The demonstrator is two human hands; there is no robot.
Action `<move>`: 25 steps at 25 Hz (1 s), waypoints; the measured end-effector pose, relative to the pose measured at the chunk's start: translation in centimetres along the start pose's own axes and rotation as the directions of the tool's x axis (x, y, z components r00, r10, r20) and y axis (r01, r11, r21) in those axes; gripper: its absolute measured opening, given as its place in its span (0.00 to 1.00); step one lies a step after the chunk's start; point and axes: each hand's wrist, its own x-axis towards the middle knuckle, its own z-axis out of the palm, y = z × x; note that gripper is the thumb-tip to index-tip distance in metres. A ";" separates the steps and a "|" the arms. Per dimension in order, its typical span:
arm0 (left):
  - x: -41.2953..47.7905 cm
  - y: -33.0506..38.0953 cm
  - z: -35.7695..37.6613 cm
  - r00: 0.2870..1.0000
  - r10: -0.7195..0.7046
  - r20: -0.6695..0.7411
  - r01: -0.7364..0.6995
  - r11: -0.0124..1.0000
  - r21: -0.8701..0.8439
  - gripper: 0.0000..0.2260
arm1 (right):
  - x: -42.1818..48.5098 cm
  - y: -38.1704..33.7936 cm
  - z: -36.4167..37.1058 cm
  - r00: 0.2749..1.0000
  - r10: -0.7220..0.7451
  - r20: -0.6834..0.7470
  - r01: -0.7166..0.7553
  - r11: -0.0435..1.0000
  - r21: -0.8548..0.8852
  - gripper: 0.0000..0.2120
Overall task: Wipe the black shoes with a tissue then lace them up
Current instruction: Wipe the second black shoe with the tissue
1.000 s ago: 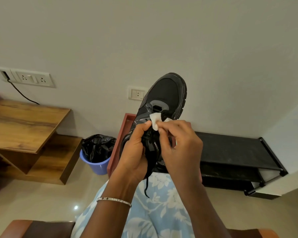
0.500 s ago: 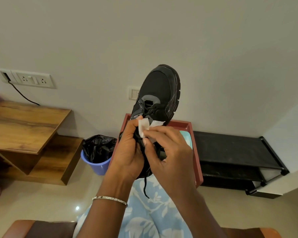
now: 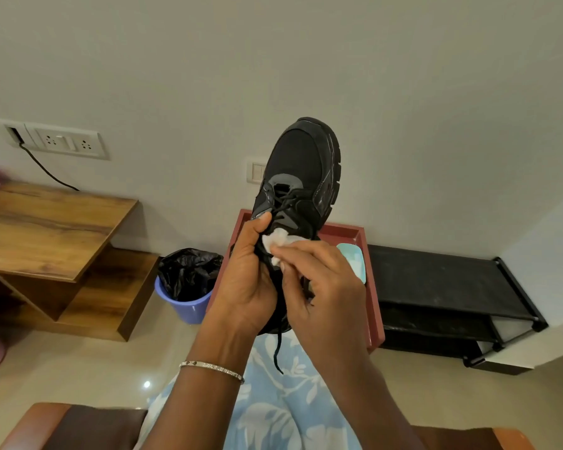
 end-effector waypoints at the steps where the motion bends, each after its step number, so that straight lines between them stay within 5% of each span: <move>1: 0.1 0.1 -0.1 1.000 -0.010 -0.006 0.010 1.000 0.004 0.15 | -0.2 0.4 -0.4 1.000 0.016 0.020 -0.016 1.000 0.020 0.10; 5: 0.5 0.6 -0.4 1.000 0.007 -0.005 -0.008 0.996 -0.094 0.17 | 0.1 1.0 -1.5 0.988 0.093 0.121 -0.103 0.992 0.079 0.08; 11: 0.5 -0.7 -0.7 1.000 -0.010 0.022 0.013 0.989 -0.146 0.20 | 2.5 0.0 0.1 0.993 0.079 0.083 -0.088 0.990 0.110 0.08; 17: 1.0 0.8 -1.8 0.997 0.004 0.072 0.012 0.975 -0.220 0.24 | 1.4 0.4 -3.0 0.827 0.243 0.507 -0.352 0.927 0.131 0.07; 25: 0.6 0.1 -1.2 0.999 0.012 0.049 -0.004 0.987 -0.159 0.18 | 2.5 -0.4 0.1 0.979 0.142 0.147 -0.171 0.962 0.212 0.11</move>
